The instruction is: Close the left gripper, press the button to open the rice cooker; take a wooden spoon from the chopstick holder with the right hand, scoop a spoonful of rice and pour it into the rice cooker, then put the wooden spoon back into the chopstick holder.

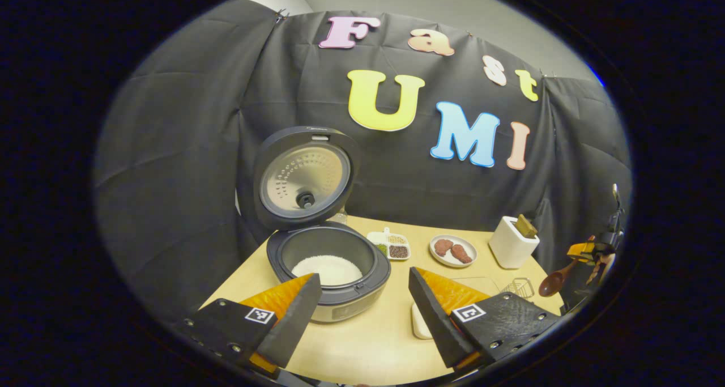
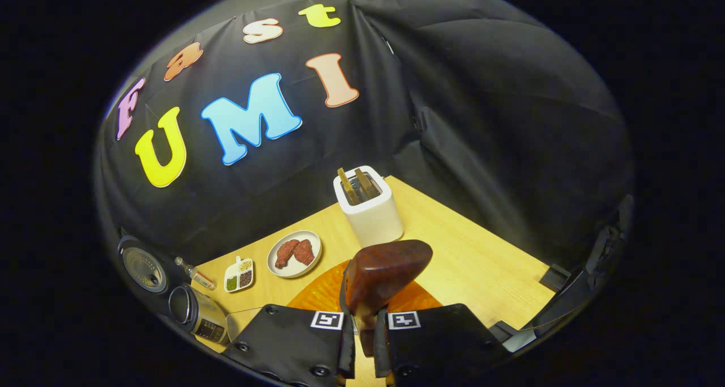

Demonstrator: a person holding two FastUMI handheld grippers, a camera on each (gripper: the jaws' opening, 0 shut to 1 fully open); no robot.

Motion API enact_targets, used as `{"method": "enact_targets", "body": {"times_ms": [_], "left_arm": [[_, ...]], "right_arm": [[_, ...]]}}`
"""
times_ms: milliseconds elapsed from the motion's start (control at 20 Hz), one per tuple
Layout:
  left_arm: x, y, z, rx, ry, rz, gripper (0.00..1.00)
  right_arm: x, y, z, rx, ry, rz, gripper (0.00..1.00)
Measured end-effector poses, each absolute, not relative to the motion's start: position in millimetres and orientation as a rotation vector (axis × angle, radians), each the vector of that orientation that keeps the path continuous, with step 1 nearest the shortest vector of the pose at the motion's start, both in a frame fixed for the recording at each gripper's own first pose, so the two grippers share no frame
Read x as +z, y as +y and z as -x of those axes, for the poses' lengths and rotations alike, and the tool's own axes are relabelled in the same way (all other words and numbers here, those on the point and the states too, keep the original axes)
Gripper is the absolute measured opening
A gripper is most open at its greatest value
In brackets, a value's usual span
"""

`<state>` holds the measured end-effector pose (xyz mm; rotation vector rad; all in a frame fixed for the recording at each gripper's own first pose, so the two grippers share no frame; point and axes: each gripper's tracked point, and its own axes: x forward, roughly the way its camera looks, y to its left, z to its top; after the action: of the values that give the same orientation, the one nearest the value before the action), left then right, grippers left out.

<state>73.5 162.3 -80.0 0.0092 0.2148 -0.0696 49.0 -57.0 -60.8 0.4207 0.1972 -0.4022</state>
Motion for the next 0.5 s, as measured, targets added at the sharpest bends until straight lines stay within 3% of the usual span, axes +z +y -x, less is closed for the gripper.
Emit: {"method": "enact_targets", "body": {"times_ms": [250,500], "left_arm": [[-80.3,178.0,-85.6,-0.127,0.212,0.022,0.98],[-75.6,189.5,-95.6,-0.163,0.194,0.03,0.98]], "right_arm": [[-47.6,-40.5,-16.1,-0.457,0.159,-0.397,0.14],[-27.8,13.2,-21.7,-0.378,0.135,-0.427,0.14]]}}
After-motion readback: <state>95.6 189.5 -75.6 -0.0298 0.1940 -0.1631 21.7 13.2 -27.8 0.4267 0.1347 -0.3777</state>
